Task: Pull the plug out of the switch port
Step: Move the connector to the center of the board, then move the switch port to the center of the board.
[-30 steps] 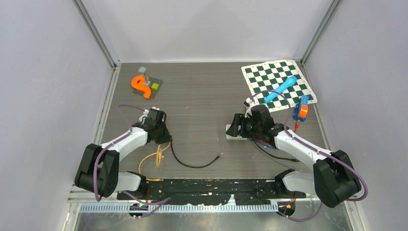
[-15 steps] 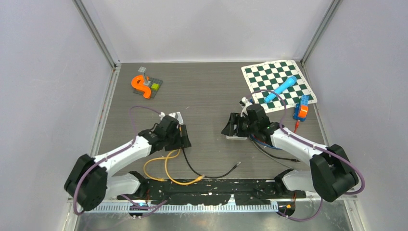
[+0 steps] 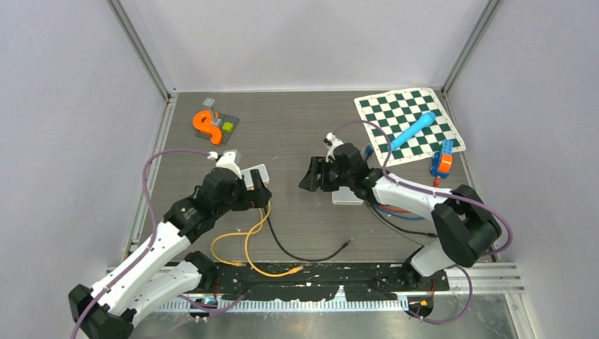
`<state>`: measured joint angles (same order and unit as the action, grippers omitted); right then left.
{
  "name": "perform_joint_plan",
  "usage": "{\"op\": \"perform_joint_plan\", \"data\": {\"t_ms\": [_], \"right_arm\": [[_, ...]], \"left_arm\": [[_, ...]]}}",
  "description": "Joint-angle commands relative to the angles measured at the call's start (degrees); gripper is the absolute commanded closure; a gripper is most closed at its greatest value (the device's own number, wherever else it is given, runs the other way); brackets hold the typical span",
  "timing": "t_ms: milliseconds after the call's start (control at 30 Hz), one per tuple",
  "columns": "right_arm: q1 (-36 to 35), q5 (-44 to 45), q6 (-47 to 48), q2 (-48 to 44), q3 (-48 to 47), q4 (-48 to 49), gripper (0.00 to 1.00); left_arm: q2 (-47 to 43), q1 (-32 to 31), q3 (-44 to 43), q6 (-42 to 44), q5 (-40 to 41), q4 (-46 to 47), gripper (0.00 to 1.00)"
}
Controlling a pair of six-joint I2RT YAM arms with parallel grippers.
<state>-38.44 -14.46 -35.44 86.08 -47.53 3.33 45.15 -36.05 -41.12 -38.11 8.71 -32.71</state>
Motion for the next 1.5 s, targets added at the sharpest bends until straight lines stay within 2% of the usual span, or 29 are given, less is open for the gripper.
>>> {"op": "perform_joint_plan", "data": {"t_ms": [0, 133, 233, 367, 533, 700, 867, 1000, 1067, 1267, 1467], "right_arm": [[-1.6, 1.5, -1.9, 3.2, -6.6, 4.1, 0.31], [-2.1, 1.5, -2.3, 7.8, -12.5, 3.8, 0.31], [-2.1, 0.3, -1.6, 13.7, -18.4, 1.3, 0.31], [-2.2, -0.1, -3.5, 20.6, -26.0, 0.6, 0.33], [-2.8, -2.2, -5.0, 29.7, -36.5, 0.3, 0.35], [-3.7, -5.6, -4.7, 37.6, -42.0, -0.3, 0.36], [-4.1, -6.3, -2.8, 40.8, -42.6, -0.8, 0.36], [-4.4, -9.8, -0.3, 40.9, -40.2, 0.6, 0.40], [-4.7, -11.1, 0.7, 40.3, -38.5, 2.0, 0.44], [-4.9, -11.8, 2.4, 37.7, -32.9, 4.4, 0.59], [-4.7, -8.7, 4.6, 33.5, -24.7, 4.9, 0.61]], "left_arm": [[0.5, 2.4, -1.9, 4.9, 9.6, -2.2, 0.00], [5.6, 10.4, -2.9, 7.6, 7.9, 0.6, 0.00], [8.5, 18.1, -2.3, 8.0, 1.9, 6.2, 0.01], [15.6, 25.2, -3.8, 8.0, -6.0, 12.1, 0.01], [27.0, 27.4, -8.4, 10.2, -8.3, 14.4, 0.07], [35.1, 30.0, -9.6, 9.4, -14.4, 17.3, 0.15], [42.1, 30.5, -9.5, 8.8, -15.5, 20.1, 0.17], [46.2, 30.3, -8.5, 7.3, -23.1, 24.2, 0.29], [46.9, 30.0, -6.6, 6.2, -24.9, 26.8, 0.38], [44.7, 26.9, -1.7, 3.8, -26.6, 30.2, 0.52], [39.4, 19.2, 4.0, -0.7, -24.7, 32.3, 0.56]]}}
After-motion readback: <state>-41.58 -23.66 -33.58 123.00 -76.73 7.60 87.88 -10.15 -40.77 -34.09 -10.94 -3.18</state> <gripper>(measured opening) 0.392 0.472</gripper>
